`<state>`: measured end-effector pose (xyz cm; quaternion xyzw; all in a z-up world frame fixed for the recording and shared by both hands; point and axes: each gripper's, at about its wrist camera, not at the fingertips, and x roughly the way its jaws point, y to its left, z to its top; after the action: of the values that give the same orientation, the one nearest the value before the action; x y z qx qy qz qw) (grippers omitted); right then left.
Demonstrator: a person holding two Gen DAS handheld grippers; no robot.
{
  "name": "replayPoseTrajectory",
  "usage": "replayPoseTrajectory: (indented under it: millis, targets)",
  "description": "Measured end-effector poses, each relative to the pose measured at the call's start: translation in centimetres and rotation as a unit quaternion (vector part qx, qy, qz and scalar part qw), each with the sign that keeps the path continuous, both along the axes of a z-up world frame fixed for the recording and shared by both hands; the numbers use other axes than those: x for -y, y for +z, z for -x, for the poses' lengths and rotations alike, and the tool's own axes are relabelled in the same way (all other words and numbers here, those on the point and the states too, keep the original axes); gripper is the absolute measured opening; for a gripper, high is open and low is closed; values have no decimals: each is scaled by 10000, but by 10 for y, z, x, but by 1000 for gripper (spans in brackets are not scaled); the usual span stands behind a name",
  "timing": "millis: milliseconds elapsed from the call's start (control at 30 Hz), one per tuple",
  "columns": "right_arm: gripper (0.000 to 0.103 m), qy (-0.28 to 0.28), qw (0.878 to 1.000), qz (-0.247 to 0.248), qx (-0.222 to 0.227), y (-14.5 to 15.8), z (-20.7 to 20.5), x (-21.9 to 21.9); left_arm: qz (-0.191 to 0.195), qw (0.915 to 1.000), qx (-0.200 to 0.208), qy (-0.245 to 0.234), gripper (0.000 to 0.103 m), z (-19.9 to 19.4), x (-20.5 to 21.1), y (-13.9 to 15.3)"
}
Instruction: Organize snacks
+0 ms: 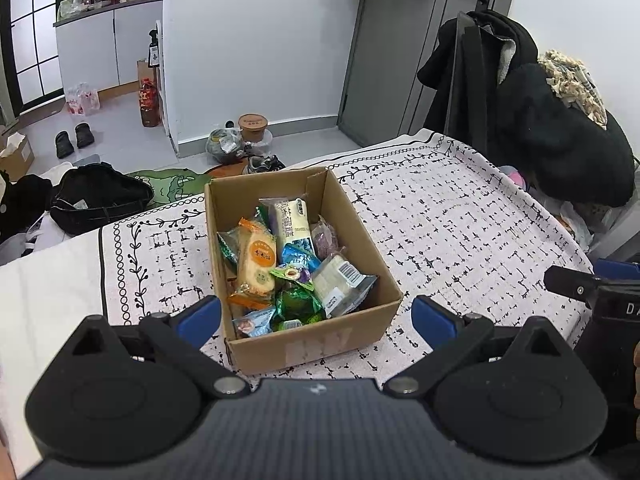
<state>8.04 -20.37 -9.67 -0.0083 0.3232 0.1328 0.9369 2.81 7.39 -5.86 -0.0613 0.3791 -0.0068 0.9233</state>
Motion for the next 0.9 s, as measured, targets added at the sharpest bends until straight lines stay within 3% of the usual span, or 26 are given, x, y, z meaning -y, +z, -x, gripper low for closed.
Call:
replayPoseTrajectory:
  millis: [900]
  targets:
    - [103, 11, 10000, 13, 3, 1, 1, -1, 8, 10000, 6, -25, 101, 0, 1, -1]
